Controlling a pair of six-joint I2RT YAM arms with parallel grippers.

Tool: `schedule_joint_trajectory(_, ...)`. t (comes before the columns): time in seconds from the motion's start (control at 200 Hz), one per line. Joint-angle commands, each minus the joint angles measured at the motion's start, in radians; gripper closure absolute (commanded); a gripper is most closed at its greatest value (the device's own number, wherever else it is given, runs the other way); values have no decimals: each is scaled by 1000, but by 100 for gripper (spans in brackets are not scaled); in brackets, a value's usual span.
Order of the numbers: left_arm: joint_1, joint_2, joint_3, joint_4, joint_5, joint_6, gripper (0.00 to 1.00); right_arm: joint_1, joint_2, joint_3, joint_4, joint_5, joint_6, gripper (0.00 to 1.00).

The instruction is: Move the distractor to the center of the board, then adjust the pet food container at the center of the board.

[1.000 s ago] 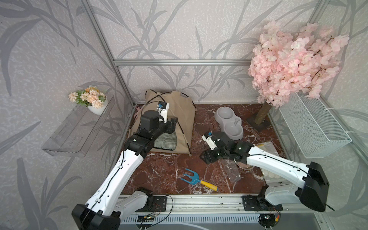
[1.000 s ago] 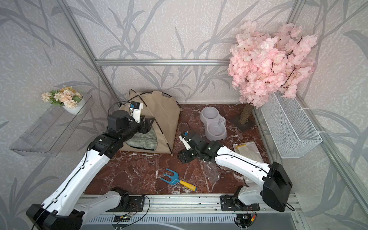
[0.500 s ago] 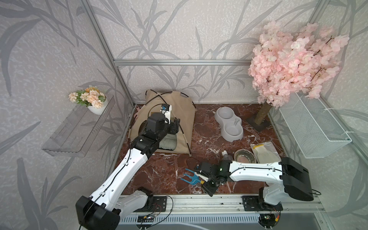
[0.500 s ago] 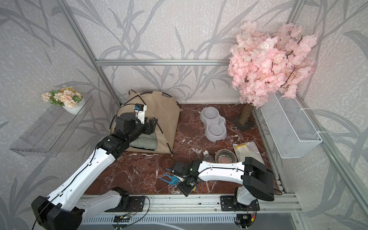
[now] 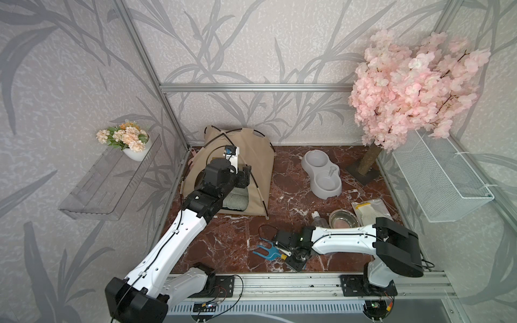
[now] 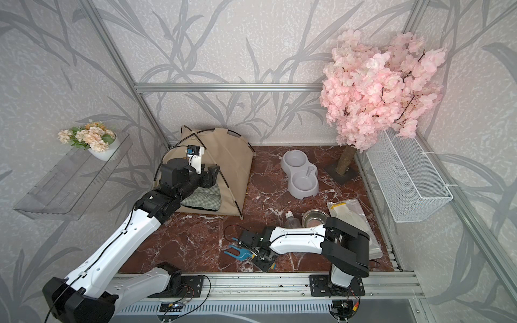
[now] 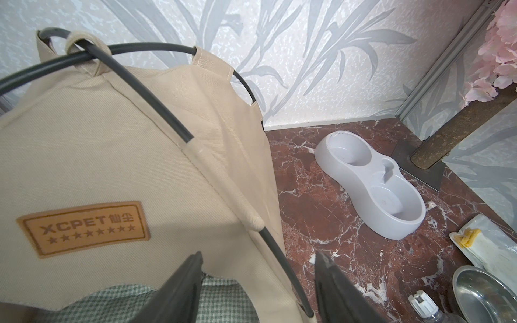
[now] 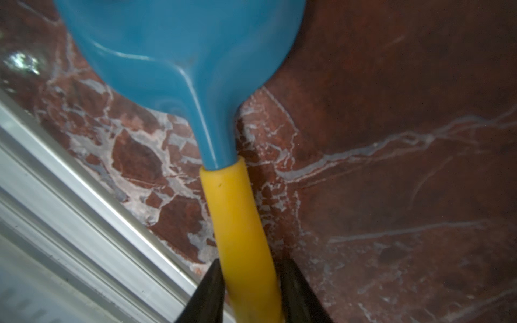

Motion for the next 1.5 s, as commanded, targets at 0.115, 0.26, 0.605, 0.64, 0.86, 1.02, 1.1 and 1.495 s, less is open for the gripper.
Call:
schedule_joint_trajectory(0.115, 8, -11, 15, 23, -5, 6, 35, 6, 72, 103, 42, 25, -40, 72)
schedule_joint_trajectory(0.26, 11, -11, 14, 21, -3, 9, 35, 6, 176, 218, 67, 56, -20, 71)
schedule_joint_trajectory(0.605, 25, -17, 13, 8, 1, 22, 34, 7, 155, 291, 35, 99, 23, 42)
schedule_joint_trajectory(0.64, 26, -20, 15, 7, 0, 24, 34, 6, 112, 275, 14, 96, 28, 41)
schedule_joint_trajectory(0.86, 26, -31, 28, 0, -60, 51, 35, -100, -91, 268, -198, 189, 189, 37)
schedule_joint_trajectory(1.02, 12, -22, 54, -4, -85, 51, 35, -326, -144, 301, -236, 147, 337, 34)
schedule_joint_trajectory(1.1, -24, -12, 61, 8, -95, 49, 36, -450, -149, 330, -195, 199, 384, 30)
schedule_joint_trajectory(1.495, -251, 106, 42, 154, -101, 47, 36, -889, 266, 734, -124, 296, 788, 18)
